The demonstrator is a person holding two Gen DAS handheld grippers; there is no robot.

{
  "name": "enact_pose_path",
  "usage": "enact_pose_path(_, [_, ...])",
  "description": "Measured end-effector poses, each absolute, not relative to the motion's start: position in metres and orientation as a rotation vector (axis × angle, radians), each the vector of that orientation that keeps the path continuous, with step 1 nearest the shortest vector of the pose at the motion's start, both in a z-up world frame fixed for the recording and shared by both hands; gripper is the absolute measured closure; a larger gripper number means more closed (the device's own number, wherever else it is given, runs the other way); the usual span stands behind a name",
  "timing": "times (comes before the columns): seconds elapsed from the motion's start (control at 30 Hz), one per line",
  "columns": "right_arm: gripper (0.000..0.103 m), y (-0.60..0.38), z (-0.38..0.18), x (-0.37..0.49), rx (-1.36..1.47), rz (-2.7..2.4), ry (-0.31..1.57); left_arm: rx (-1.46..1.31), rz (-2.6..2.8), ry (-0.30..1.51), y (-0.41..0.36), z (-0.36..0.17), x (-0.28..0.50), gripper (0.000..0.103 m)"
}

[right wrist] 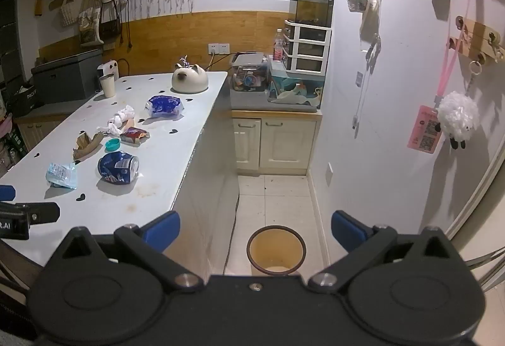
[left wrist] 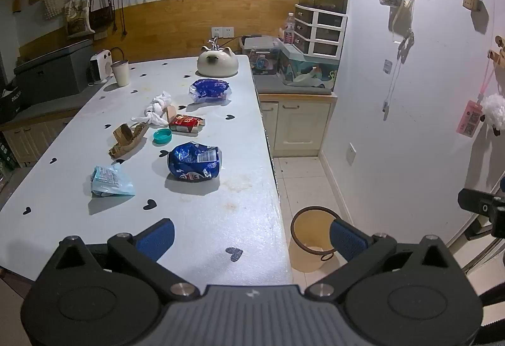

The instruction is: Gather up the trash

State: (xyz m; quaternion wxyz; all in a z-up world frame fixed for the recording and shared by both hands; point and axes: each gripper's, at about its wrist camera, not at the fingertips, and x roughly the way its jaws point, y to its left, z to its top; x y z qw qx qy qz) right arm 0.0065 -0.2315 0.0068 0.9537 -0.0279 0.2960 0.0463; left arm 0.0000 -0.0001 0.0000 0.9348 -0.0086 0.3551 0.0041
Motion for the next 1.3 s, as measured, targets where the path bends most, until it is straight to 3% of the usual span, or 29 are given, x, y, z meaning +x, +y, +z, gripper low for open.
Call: enact_pose_path(1.3, [0.0,-0.2332,0.008,0.0038,-0.058,0.09,0.6,-0.016,0.013,0.719,0.0008,0.004,-0.0011,0.0])
